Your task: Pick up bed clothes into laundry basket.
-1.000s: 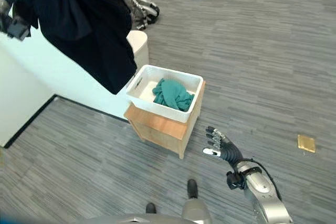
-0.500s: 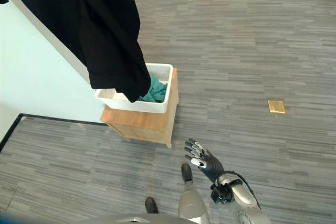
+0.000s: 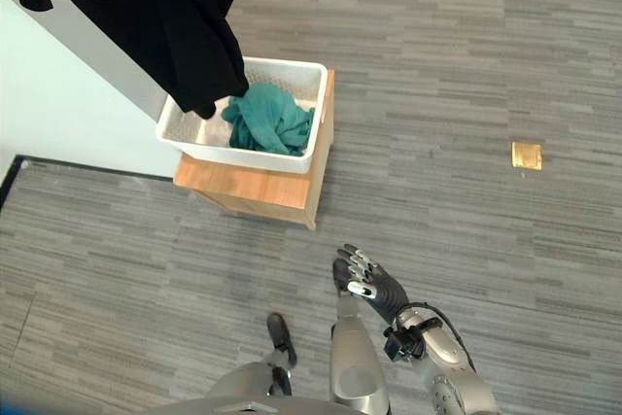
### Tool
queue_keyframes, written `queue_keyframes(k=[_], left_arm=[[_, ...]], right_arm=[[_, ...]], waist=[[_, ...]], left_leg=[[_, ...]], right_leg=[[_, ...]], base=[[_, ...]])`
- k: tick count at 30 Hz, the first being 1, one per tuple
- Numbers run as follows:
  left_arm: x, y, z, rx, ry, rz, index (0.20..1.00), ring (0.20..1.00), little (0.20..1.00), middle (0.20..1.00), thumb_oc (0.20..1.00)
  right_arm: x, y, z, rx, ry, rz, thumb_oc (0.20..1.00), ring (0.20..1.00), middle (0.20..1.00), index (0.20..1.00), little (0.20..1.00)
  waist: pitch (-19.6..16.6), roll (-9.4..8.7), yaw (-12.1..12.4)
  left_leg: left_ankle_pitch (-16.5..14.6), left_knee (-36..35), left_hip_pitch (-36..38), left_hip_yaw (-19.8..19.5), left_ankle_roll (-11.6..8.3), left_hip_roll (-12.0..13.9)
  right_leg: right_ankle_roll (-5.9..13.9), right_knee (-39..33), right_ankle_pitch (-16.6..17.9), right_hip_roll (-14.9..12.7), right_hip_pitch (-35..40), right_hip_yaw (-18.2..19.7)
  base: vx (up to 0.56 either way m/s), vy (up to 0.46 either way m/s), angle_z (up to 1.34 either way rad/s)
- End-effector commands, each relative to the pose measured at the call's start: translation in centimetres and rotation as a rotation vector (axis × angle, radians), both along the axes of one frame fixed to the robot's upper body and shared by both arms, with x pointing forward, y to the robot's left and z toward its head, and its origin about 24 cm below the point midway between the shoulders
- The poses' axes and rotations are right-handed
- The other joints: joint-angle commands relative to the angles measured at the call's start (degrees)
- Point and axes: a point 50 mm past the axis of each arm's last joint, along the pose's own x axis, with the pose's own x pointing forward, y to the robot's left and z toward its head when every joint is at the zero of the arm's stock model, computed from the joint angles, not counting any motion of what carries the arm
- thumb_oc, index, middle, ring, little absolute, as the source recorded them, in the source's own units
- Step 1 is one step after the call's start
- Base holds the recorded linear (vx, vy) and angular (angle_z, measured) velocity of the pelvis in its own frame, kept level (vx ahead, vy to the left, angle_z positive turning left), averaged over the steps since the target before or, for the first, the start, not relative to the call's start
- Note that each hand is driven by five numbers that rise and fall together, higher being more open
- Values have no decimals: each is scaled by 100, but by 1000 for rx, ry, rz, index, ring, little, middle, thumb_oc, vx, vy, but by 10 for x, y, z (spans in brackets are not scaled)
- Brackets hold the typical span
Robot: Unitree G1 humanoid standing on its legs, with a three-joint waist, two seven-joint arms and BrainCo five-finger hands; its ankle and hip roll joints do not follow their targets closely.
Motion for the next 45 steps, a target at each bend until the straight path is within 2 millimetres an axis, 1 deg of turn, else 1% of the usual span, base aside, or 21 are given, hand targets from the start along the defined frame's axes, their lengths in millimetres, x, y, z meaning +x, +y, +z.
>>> queue_keyframes(k=[1,2,5,6,7,8,10,16,23,28,30,32,33,34,36,37,38,40,42,44,45], left_arm=[[-30,25,45,-112,-215,56,200,200,200,200,200],[-23,26,35,-96,-183,74,200,200,200,200,200],[-12,25,19,-64,-136,106,200,200,200,200,200],[2,19,1,-10,-81,140,407,407,407,407,407],[2,18,1,-10,-80,139,586,586,586,586,586],[7,16,-5,9,-67,153,1000,1000,1000,1000,1000],[20,6,-18,57,-19,180,1000,1000,1000,1000,1000],[34,-8,-34,126,31,209,1000,1000,1000,1000,1000],[35,-14,-35,146,29,194,1000,1000,1000,1000,1000],[34,-15,-39,159,32,176,1000,1000,1000,1000,1000],[30,-20,-45,95,12,94,1000,1000,1000,1000,1000],[20,-30,-69,-62,14,-90,1000,1000,1000,1000,1000],[19,-29,-70,-64,14,-88,1000,1000,1000,1000,1000],[7,-30,-95,-190,49,-223,1000,1000,1000,1000,1000],[-6,-25,-130,-329,101,-303,1000,1000,1000,1000,1000],[-16,-19,-152,-397,137,-322,1000,1000,1000,1000,1000],[-16,-18,-153,-399,137,-320,1000,1000,1000,1000,1000],[-38,-6,-206,-594,219,-320,1000,1000,1000,1000,1000],[-65,12,-255,-734,275,-230,1000,1000,1000,1000,1000],[-88,20,-294,-862,340,-162,1000,1000,1000,1000,1000],[-102,23,-310,-874,380,-122,1000,1000,1000,1000,1000]], right_arm=[[11,3,25,-13,-149,16,1000,1000,1000,1000,1000],[11,3,25,-18,-156,11,1000,1000,1000,1000,1000],[12,4,25,-28,-160,2,1000,1000,1000,1000,1000],[12,5,24,-24,-157,-3,1000,1000,1000,1000,1000],[12,5,24,-24,-156,-3,1000,1000,1000,1000,1000],[11,5,23,-26,-150,-5,1000,1000,1000,1000,1000],[10,3,19,-43,-137,-8,1000,1000,1000,1000,1000],[6,0,16,-65,-119,0,1000,1000,1000,1000,1000],[4,-2,16,-87,-117,20,1000,1000,1000,1000,1000],[2,-3,15,-109,-112,37,1000,1000,1000,1000,1000],[4,-3,17,-112,-123,28,1000,1000,1000,1000,1000],[8,-5,20,-127,-147,-3,1000,1000,1000,1000,1000],[7,-5,20,-129,-147,-1,1000,1000,1000,1000,1000],[9,-8,22,-131,-167,-43,1000,1000,1000,1000,1000],[9,-11,22,-140,-173,-77,1000,1000,1000,1000,1000],[11,-14,23,-159,-186,-98,1000,1000,1000,1000,1000],[11,-14,23,-160,-186,-96,1000,1000,1000,1000,1000],[14,-17,29,-167,-220,-139,1000,1000,1000,1000,1000],[17,-20,31,-162,-232,-177,1000,1000,1000,1000,1000],[19,-23,32,-166,-241,-204,1000,1000,1000,1000,1000],[20,-26,33,-176,-248,-214,1000,1000,1000,1000,1000]], waist=[[88,0,81],[174,-38,66],[298,-89,29],[378,-167,-43],[388,-164,-38],[404,-200,-61],[419,-280,-139],[350,-397,-270],[320,-403,-290],[266,-349,-234],[204,-312,-169],[141,-283,-44],[120,-273,-61],[72,-283,73],[-2,-299,180],[-43,-320,255],[-57,-316,239],[-164,-371,397],[-333,-417,543],[-487,-448,709],[-550,-450,801]], left_leg=[[365,30,-325,-542,-215,190],[374,30,-379,-543,-213,198],[406,30,-492,-546,-217,208],[431,30,-626,-537,-217,223],[411,30,-602,-537,-217,227],[416,30,-640,-531,-219,238],[424,30,-719,-501,-224,260],[399,30,-757,-414,-234,296],[411,30,-763,-397,-247,312],[399,30,-671,-420,-247,303],[388,30,-601,-463,-245,297],[377,30,-481,-548,-234,273],[397,30,-509,-552,-234,269],[341,30,-353,-594,-218,260],[302,30,-221,-628,-197,258],[281,30,-141,-644,-186,253],[297,30,-160,-645,-185,250],[225,30,36,-677,-164,259],[188,30,218,-705,-142,263],[129,30,378,-776,-104,241],[108,30,467,-832,-82,225]], right_leg=[[779,75,-598,-313,632,6],[773,75,-583,-312,575,15],[771,75,-537,-302,472,14],[773,75,-492,-282,342,26],[775,75,-508,-278,366,24],[779,75,-490,-274,313,38],[785,75,-466,-257,220,66],[779,75,-440,-224,107,180],[766,75,-436,-228,95,180],[764,75,-468,-228,201,142],[759,75,-508,-262,309,90],[735,75,-568,-294,486,-19],[733,75,-555,-298,461,-21],[710,75,-620,-306,642,-72],[675,75,-677,-309,793,-122],[658,75,-706,-308,877,-143],[656,75,-694,-311,858,-142],[620,75,-787,-308,1061,-169],[591,75,-858,-337,1276,-231],[560,75,-925,-356,1495,-281],[553,75,-965,-378,1622,-345]], base=[[-58,3,-5],[-64,-5,-5],[-80,-14,1],[-71,-10,3],[-76,-12,4],[-41,-6,5],[-46,3,-2],[-12,7,-6],[-12,4,-6],[0,0,0],[-5,-17,0],[-6,-36,1],[0,0,0],[37,-21,7],[42,-15,17],[11,-3,14],[26,-3,7],[59,4,17],[98,10,14],[107,13,6],[97,40,25]])
